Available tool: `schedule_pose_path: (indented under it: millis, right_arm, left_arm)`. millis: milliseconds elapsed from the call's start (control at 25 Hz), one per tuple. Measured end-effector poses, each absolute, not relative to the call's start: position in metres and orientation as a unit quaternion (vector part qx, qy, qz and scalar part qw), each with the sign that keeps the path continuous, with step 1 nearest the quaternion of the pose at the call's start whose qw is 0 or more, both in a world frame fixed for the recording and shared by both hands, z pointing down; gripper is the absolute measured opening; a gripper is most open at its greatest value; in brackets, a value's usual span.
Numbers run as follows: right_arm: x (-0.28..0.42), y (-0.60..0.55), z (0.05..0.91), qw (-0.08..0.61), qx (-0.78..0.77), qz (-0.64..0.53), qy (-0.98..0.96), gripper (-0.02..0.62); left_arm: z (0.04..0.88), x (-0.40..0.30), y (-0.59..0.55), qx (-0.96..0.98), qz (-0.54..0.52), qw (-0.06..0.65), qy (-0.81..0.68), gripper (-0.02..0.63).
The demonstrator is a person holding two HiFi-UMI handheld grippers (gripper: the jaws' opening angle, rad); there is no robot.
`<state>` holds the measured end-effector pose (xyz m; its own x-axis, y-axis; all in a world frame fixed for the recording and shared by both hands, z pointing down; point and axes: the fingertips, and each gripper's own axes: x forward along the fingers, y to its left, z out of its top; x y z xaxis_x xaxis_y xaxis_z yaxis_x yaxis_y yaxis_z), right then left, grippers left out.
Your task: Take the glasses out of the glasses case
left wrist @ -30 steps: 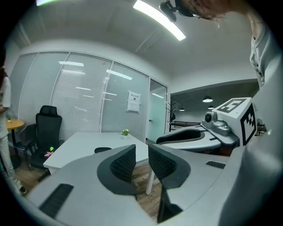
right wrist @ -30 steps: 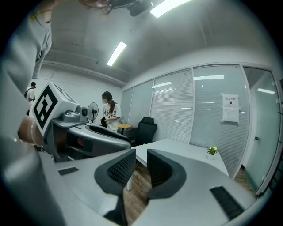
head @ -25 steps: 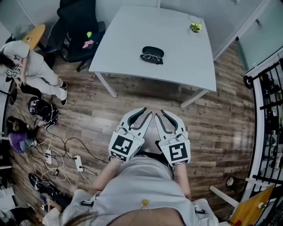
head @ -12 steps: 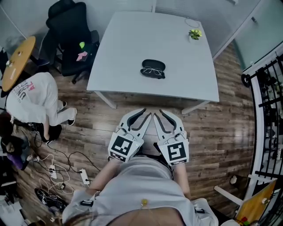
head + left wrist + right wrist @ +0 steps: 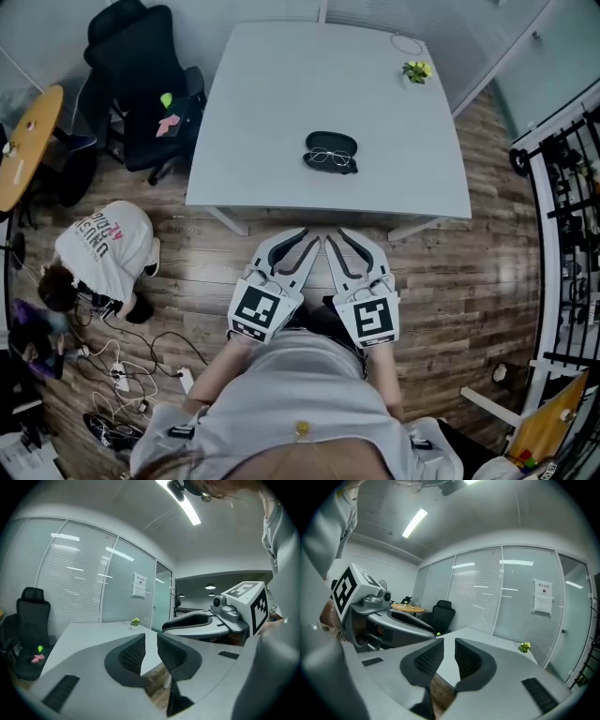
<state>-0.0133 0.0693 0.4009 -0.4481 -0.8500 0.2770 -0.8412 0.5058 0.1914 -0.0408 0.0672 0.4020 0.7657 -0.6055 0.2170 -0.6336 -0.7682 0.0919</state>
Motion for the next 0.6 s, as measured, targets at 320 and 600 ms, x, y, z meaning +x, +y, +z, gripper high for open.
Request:
schedule_pose_path:
  millis: [320,600]
  right_arm:
    - [-0.017,0.049,0.402,0.179,0.500,-0.010,-0.847,0.067]
    - [-0.006,0.014,0.409,0.183,0.491,-0.007,-0.851,0.067]
  left_arm:
    - [0.401,-0.047,0.047,0.937,0.085,0.086,-0.328,0.089]
    - [0.407,-0.039,0.013,0.933,0.086,0.092,-0.338,0.089]
